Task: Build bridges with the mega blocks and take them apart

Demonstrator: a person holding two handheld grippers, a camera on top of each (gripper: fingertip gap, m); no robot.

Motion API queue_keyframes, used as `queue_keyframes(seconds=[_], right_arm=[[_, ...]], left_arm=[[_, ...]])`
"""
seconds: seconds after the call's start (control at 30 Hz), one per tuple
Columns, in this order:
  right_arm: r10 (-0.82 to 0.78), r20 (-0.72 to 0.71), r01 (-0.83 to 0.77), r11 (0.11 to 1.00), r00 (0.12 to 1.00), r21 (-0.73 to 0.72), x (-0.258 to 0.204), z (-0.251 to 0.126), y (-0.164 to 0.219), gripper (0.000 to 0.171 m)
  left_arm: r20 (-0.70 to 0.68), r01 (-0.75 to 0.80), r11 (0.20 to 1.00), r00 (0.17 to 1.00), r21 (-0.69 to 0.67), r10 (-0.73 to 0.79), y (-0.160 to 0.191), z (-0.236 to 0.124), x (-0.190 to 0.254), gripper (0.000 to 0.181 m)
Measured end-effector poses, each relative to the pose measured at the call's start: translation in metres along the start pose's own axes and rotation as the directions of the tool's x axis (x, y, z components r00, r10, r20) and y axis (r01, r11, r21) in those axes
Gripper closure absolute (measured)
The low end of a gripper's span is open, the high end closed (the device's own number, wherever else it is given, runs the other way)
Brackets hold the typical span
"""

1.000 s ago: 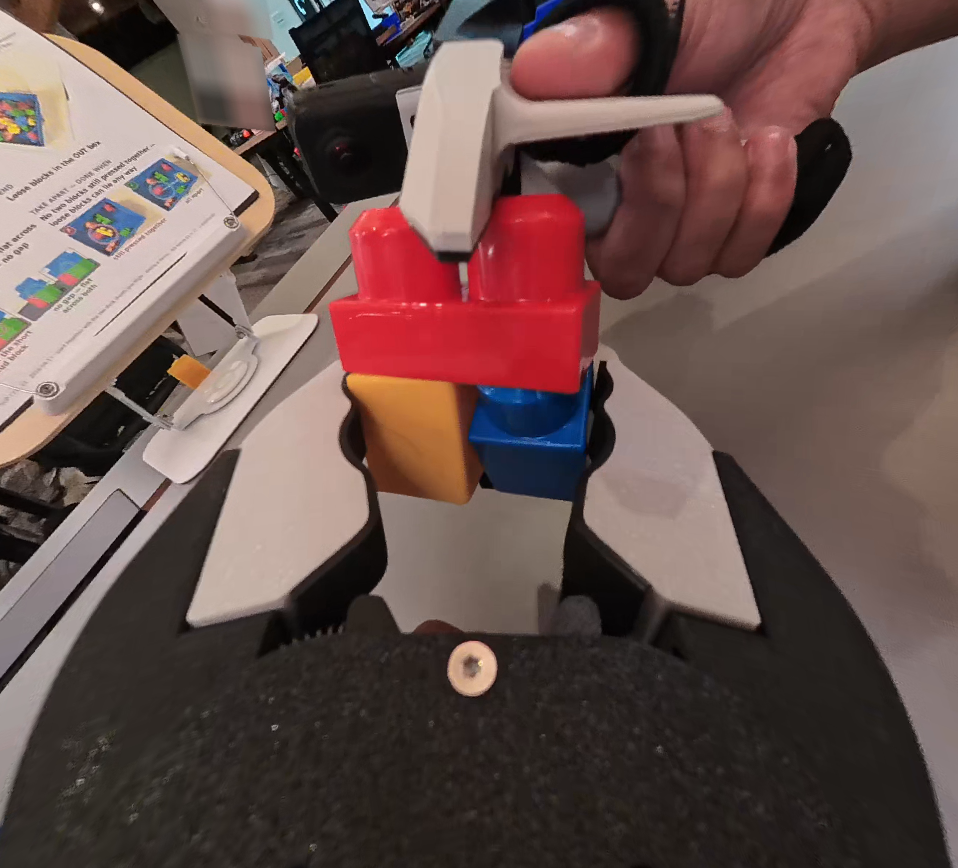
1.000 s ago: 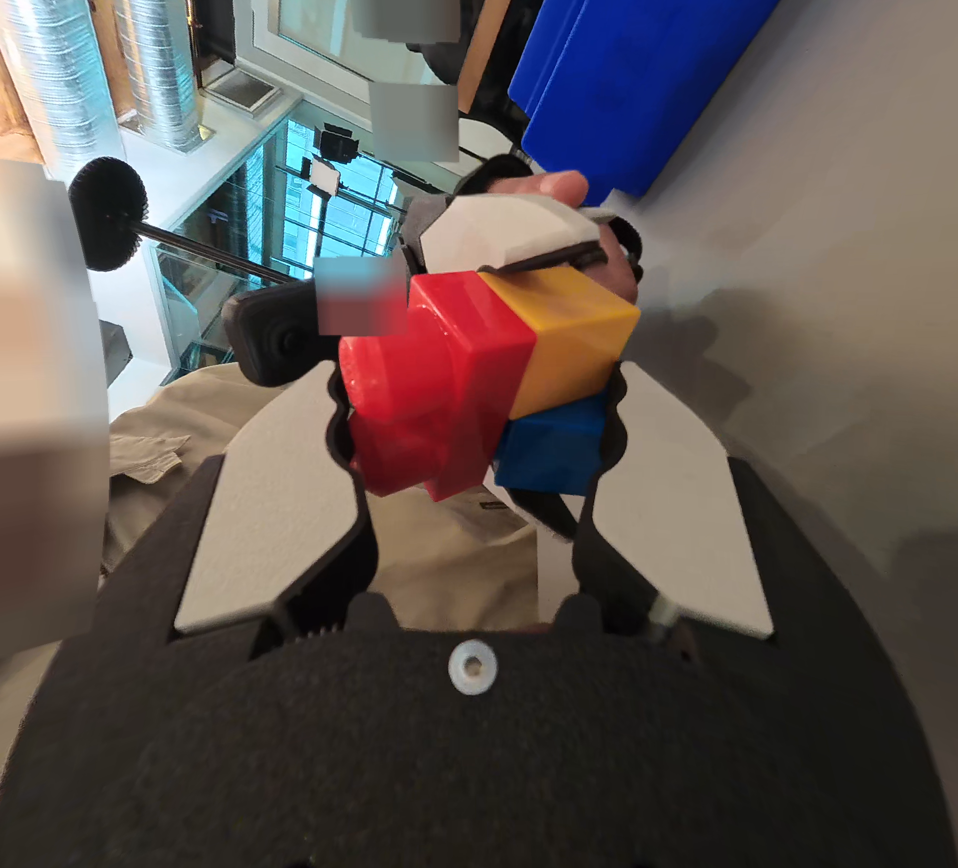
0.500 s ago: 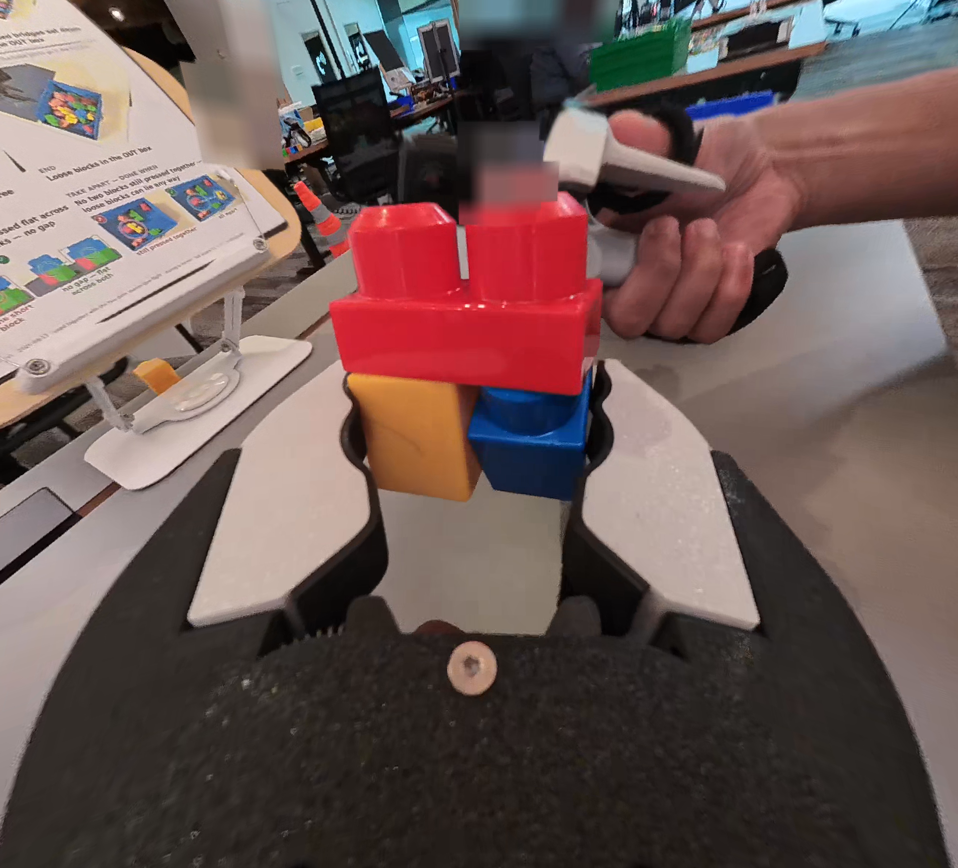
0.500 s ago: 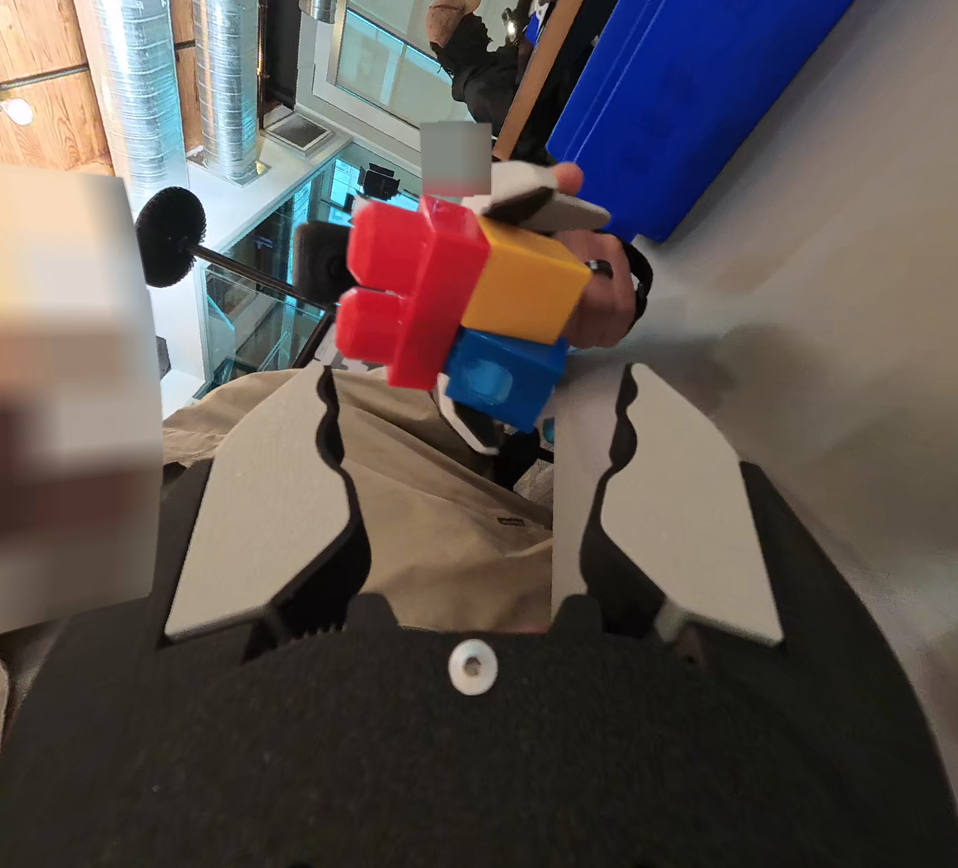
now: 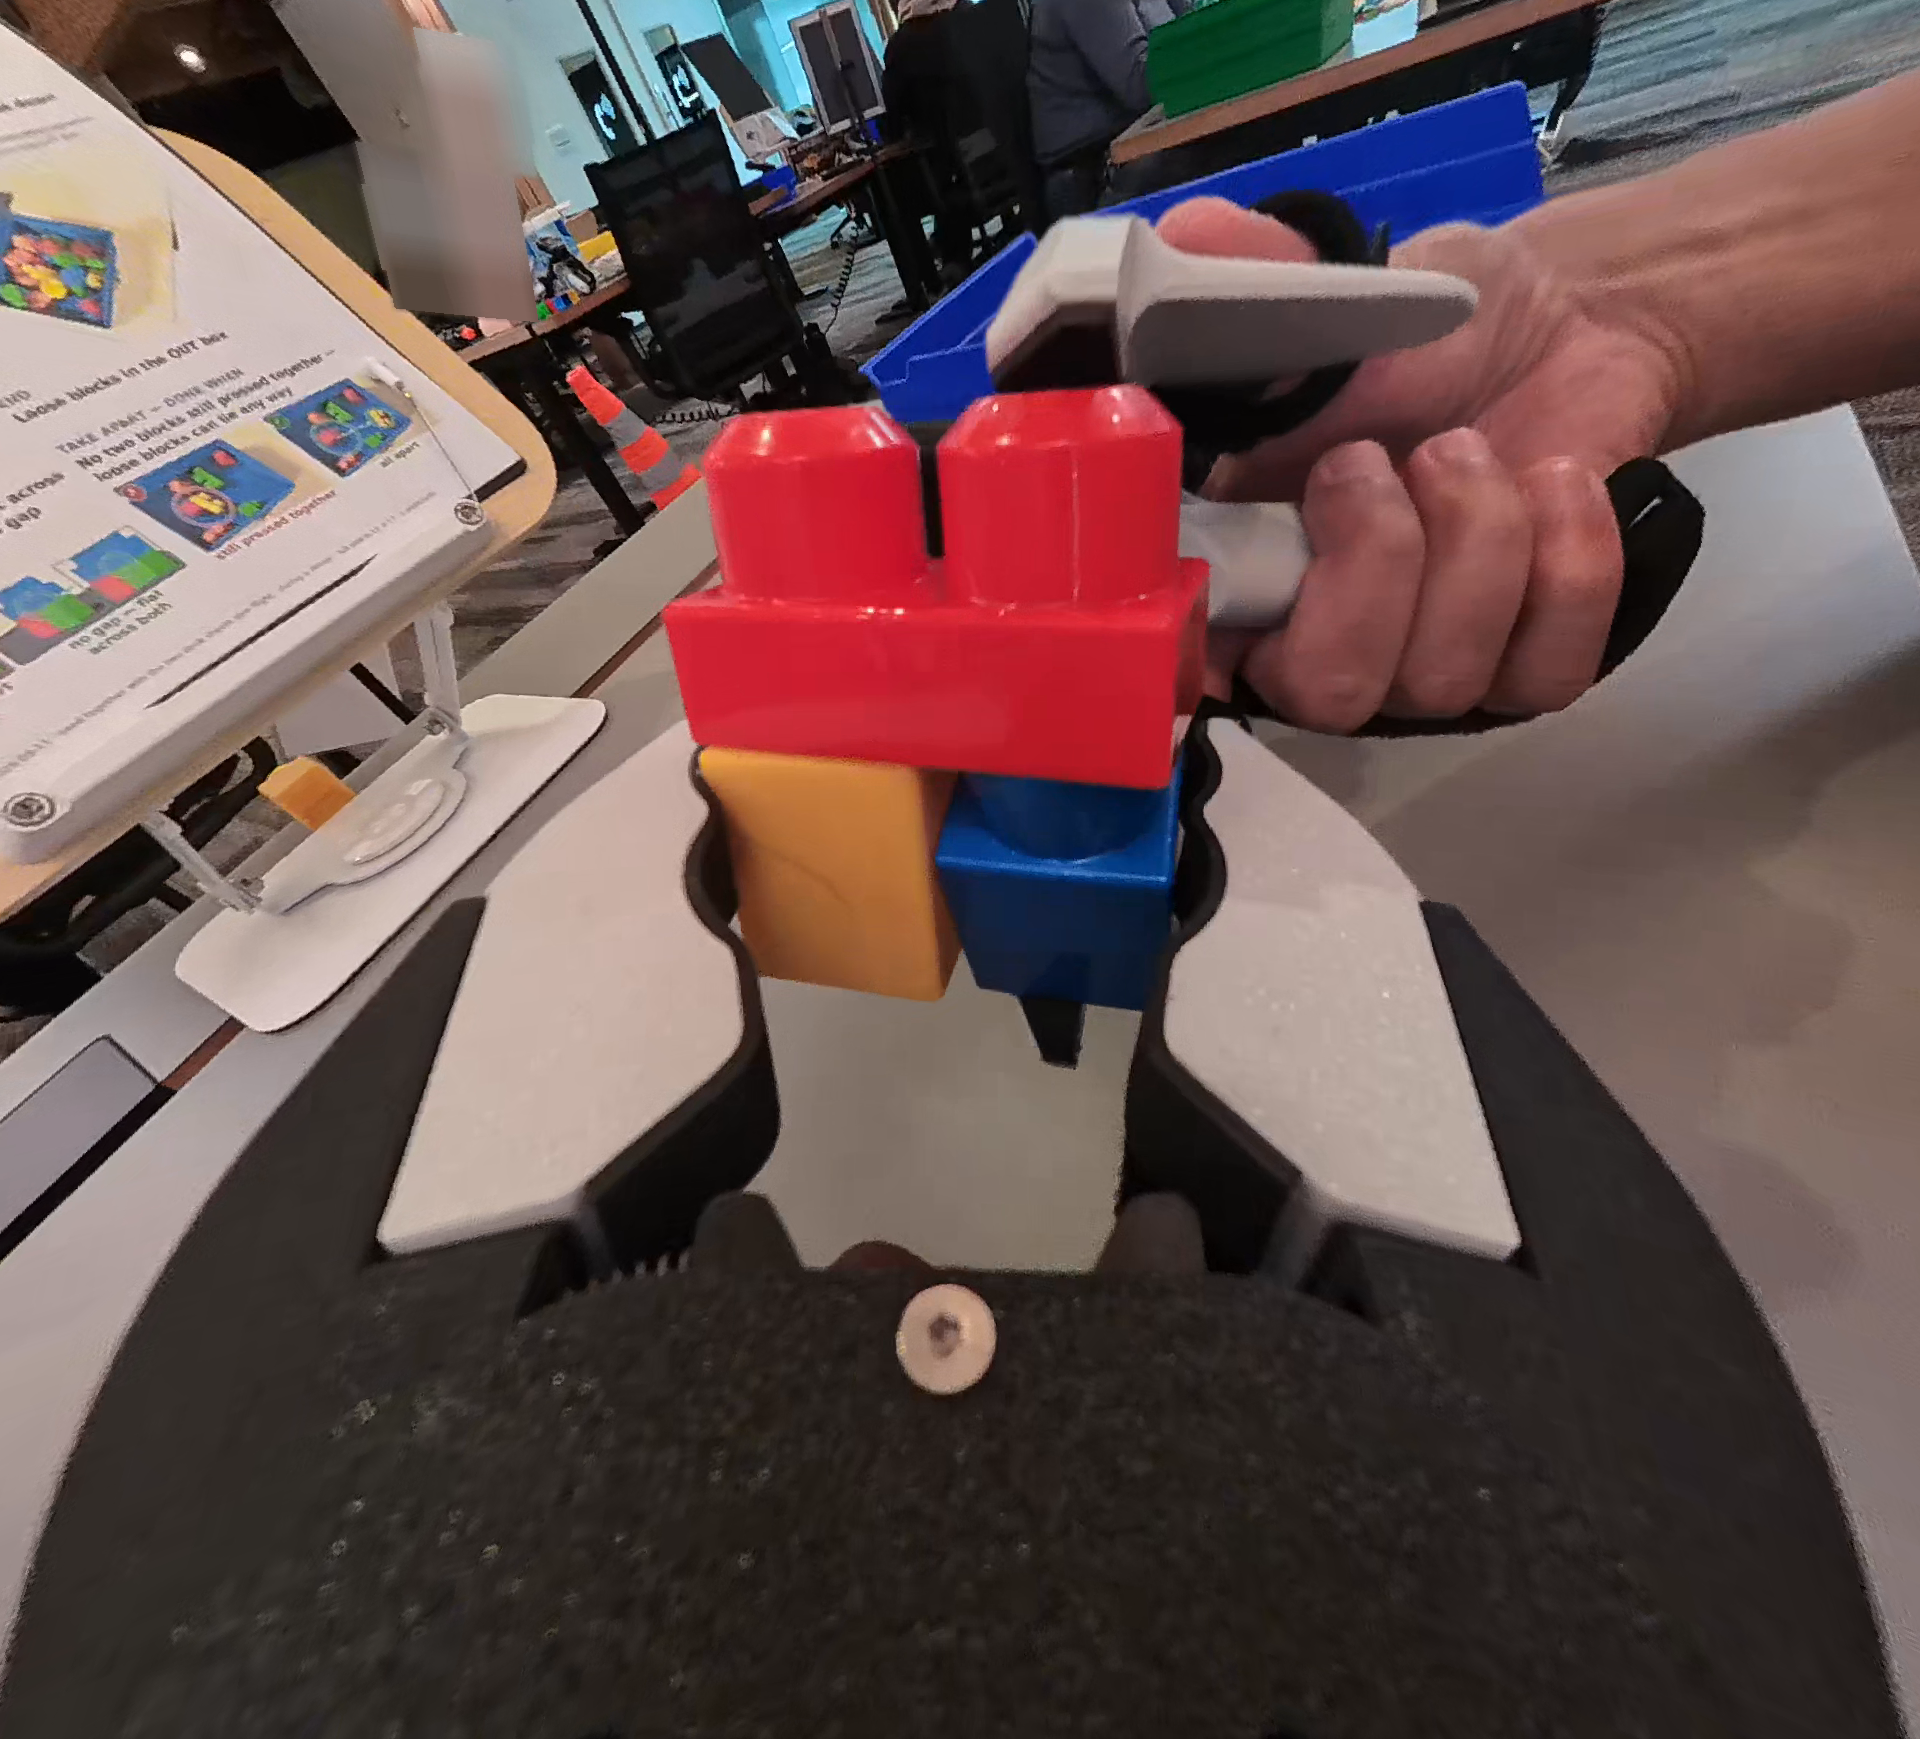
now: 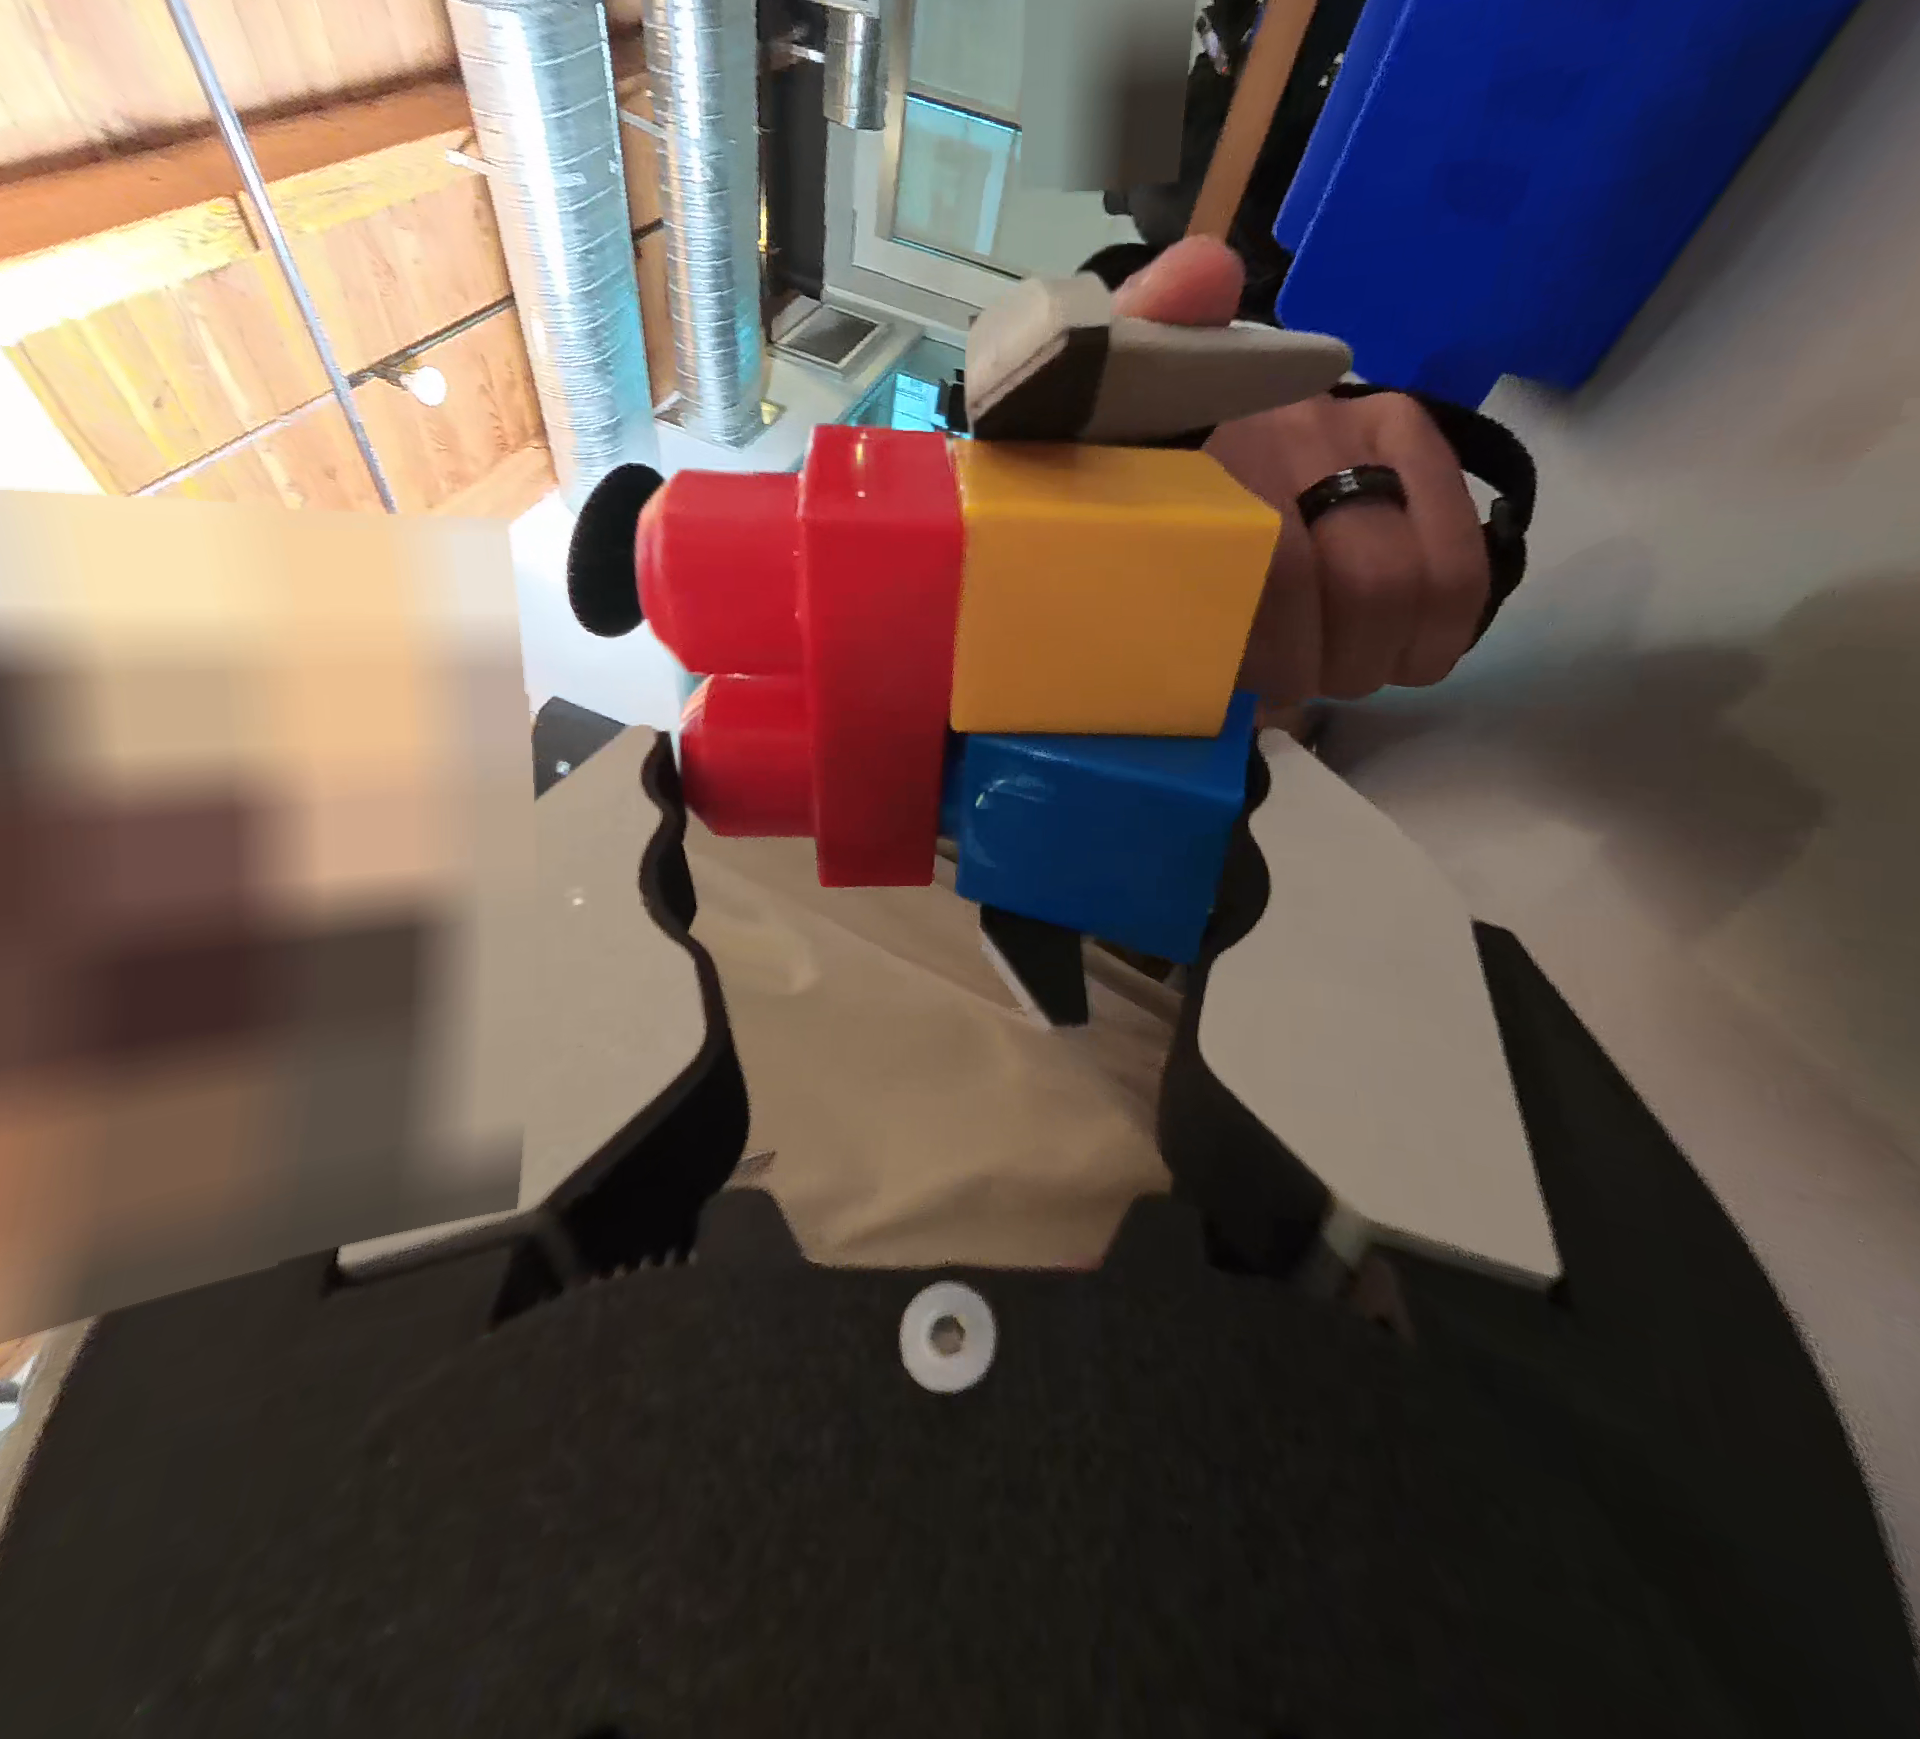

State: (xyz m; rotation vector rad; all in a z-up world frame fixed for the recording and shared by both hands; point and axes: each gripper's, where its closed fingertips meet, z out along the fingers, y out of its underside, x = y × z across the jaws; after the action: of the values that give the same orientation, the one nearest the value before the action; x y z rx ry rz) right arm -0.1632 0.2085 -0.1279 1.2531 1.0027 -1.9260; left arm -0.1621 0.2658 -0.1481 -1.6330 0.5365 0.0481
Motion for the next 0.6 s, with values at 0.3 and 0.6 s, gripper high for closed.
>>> queue_keyframes(seconds=[0.3, 0.6], right_arm=[[0.015, 0.04, -0.015, 1.0, 0.999, 0.002, -0.001, 0.004, 0.001, 0.057], [-0.006, 0.067, 0.006, 1.0, 0.998, 0.013, -0.007, -0.005, 0.002, 0.062]], left_arm=[[-0.012, 0.029, 0.999, 1.0, 0.032, -0.029, -0.006, 0.009, 0.009, 0.101], [0.016, 0.057, 0.997, 0.998, 0.058, -0.058, -0.009, 0.001, -0.003, 0.101]])
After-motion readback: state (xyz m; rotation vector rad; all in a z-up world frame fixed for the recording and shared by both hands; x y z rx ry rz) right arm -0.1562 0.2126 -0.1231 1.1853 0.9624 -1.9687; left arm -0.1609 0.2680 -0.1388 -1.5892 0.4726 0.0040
